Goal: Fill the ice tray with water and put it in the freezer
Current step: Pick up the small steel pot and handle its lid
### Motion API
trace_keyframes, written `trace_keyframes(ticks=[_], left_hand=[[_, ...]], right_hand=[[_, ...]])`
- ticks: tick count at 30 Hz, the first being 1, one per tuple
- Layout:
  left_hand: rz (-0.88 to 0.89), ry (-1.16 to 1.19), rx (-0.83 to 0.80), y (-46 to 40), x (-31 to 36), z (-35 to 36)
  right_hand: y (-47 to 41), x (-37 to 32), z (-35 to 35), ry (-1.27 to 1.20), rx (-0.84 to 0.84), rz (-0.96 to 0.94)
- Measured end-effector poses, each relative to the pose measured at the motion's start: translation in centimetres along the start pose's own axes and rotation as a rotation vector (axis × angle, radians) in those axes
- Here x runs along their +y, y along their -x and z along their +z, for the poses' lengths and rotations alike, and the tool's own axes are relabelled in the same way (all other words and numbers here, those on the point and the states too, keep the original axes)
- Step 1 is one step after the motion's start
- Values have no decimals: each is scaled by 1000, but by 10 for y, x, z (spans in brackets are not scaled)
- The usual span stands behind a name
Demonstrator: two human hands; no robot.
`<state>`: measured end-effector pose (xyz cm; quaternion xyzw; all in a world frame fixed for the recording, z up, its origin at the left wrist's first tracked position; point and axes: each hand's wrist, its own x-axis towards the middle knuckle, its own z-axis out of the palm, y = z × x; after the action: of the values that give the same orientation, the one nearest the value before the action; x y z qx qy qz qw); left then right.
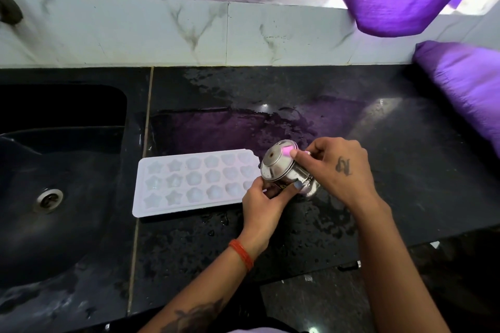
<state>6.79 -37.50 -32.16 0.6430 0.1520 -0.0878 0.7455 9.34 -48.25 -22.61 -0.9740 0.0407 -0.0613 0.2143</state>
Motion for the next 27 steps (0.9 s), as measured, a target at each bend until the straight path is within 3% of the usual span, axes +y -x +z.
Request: trace_keyframes(ticks=[10, 27], left_hand=[[-11, 17, 4, 0, -3, 2], [116, -175, 128, 6, 9, -4]], right_hand=[[-1, 4, 3, 11, 5, -13], [7, 11, 4, -282, 49, 69]])
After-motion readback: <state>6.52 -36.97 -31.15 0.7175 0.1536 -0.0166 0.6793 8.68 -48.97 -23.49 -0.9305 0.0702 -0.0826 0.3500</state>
